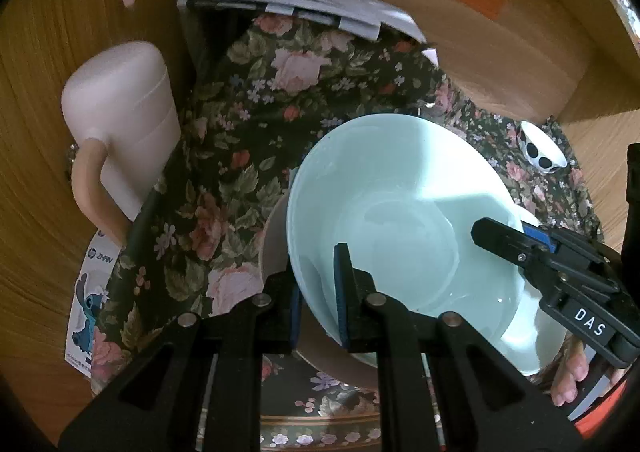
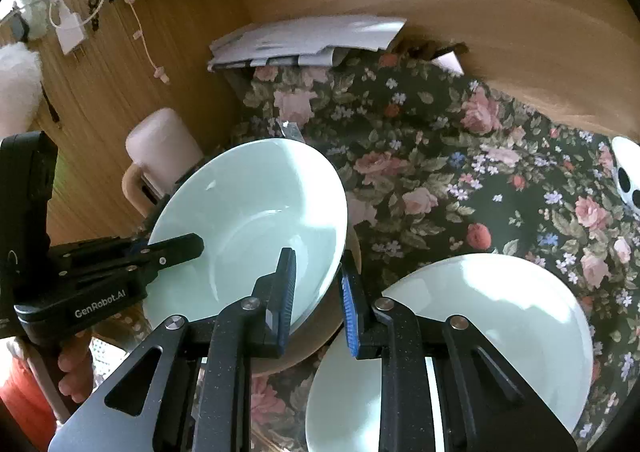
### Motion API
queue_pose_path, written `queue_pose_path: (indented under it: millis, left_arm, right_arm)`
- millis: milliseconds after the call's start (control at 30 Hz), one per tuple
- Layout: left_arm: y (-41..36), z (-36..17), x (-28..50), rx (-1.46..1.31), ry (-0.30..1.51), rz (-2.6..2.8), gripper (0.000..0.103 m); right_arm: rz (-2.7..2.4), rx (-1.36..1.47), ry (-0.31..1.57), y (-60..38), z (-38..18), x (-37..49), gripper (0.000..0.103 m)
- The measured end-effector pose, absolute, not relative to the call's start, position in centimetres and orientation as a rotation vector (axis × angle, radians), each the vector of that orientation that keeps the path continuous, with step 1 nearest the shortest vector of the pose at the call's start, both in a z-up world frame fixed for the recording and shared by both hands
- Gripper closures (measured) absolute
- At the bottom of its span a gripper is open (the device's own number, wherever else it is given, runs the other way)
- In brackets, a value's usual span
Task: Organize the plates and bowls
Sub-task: 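Lower the light green bowl into the pink bowl with both grippers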
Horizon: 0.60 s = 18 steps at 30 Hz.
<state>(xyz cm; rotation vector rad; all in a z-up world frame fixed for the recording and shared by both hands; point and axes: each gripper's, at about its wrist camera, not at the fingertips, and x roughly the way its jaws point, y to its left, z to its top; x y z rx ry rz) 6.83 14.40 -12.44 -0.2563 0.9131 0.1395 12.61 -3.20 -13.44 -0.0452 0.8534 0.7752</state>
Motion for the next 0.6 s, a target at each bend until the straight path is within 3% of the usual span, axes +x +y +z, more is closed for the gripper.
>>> queue_pose_path:
  millis: [600]
  left_arm:
    - [14.2,-13.8,7.5,-0.147,0.907,0.149,0.089]
  right_arm:
    - [0.774,-0.132,0.857,-2.8,-13.4,12.6,0.081]
